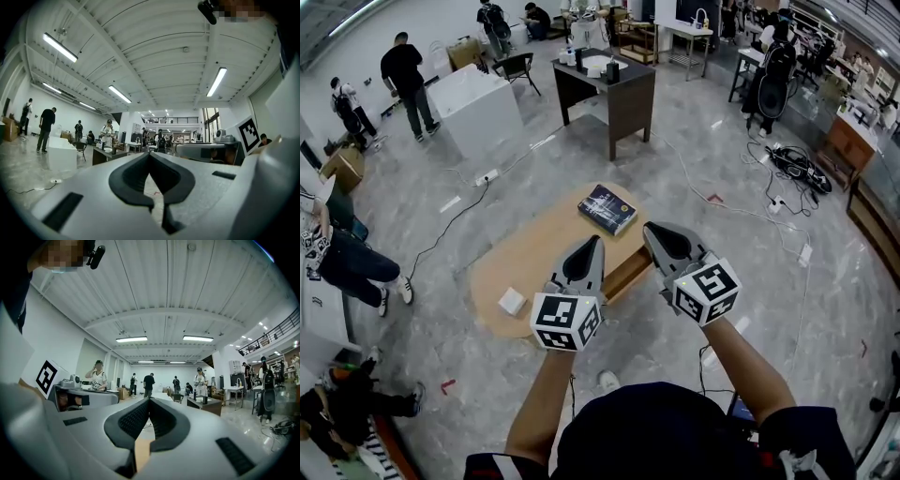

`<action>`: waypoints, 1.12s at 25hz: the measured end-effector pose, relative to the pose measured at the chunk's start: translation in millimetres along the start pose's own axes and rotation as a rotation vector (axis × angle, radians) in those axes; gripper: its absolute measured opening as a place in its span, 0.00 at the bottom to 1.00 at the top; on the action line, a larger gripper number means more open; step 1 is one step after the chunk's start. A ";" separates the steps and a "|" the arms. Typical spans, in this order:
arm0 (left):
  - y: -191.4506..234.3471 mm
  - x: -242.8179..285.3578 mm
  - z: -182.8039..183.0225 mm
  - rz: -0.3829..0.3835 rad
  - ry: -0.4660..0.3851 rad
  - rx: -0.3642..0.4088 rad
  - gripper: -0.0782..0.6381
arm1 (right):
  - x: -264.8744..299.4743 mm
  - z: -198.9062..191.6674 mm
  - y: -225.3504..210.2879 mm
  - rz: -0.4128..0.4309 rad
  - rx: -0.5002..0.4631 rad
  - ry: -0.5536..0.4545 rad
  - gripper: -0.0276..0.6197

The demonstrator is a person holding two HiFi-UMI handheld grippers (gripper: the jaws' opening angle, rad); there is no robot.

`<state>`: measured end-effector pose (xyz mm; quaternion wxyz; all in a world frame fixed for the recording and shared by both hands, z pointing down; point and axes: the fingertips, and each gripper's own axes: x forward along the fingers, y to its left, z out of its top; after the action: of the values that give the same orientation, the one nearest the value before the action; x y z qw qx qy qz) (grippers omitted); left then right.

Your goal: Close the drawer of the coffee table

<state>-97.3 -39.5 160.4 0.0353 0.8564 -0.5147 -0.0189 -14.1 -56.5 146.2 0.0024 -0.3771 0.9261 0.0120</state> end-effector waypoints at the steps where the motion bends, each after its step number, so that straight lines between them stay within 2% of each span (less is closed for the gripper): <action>1: 3.6 0.4 -0.4 -0.004 0.002 0.002 0.10 | 3.9 -0.4 1.5 -0.002 -0.001 0.001 0.06; 16: 48.2 -1.7 -22.3 -0.059 0.028 -0.028 0.10 | 37.8 -29.2 21.7 -0.067 0.025 0.036 0.06; 28: 50.1 3.5 -39.4 -0.088 0.057 -0.070 0.10 | 30.9 -56.5 8.5 -0.116 0.059 0.088 0.06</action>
<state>-137.1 -64.4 203.7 0.0793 0.8766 -0.4745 -0.0140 -41.9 -73.4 202.4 -0.0267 -0.4302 0.9018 -0.0320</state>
